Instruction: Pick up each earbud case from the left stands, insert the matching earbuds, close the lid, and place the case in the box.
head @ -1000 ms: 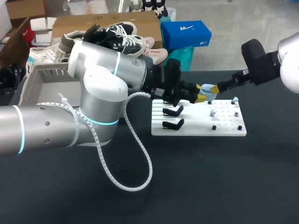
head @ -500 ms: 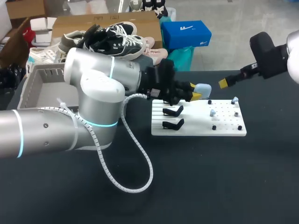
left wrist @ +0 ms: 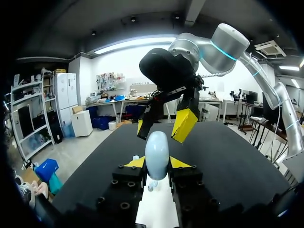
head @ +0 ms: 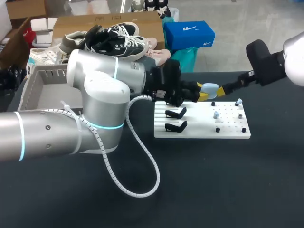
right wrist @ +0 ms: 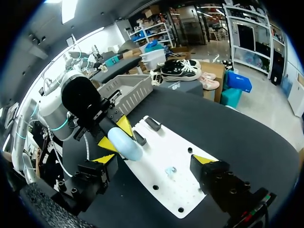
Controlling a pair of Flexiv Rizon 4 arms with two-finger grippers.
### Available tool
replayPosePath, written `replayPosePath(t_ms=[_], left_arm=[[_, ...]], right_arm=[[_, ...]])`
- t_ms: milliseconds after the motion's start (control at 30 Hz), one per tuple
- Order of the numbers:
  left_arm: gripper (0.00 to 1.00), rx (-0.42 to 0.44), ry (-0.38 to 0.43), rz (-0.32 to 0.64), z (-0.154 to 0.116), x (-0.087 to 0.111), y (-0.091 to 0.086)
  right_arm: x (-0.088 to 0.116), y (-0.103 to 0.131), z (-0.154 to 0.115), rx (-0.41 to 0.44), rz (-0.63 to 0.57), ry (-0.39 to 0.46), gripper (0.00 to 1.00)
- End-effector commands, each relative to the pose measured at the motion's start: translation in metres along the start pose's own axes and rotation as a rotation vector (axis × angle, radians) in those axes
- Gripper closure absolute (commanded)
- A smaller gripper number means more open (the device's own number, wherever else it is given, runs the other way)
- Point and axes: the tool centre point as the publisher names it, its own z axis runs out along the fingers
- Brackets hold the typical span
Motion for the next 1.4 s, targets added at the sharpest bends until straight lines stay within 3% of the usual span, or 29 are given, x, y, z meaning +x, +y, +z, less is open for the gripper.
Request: replayPosePath(t_ms=[33,600,767,967,1200,1400], left_arm=[[1.0,0.001,0.0,0.003,0.002,0.001,0.001],[1.0,0.054,-0.008,-0.005,0.001,0.008,-0.006],[1.0,0.022,-0.078,0.026,-0.008,0.007,0.003],[1.0,-0.037,-0.088,0.075,-0.012,0.004,0.015],[1.0,-0.029,-0.134,0.113,-0.013,0.0,0.027],[1.0,-0.02,-0.157,0.125,-0.011,0.003,0.035]], right_arm=[[-0.003,-0.003,0.005,-0.015,-0.004,0.001,0.0],[-0.013,-0.005,-0.004,0.014,-0.02,-0.021,0.0],[-0.012,-0.015,-0.019,0.07,-0.015,-0.022,0.0],[-0.008,-0.029,-0.036,0.139,-0.026,-0.008,0.0],[0.001,-0.038,-0.04,0.263,-0.068,0.056,0.0],[0.01,-0.045,-0.036,0.309,-0.068,0.108,0.0]])
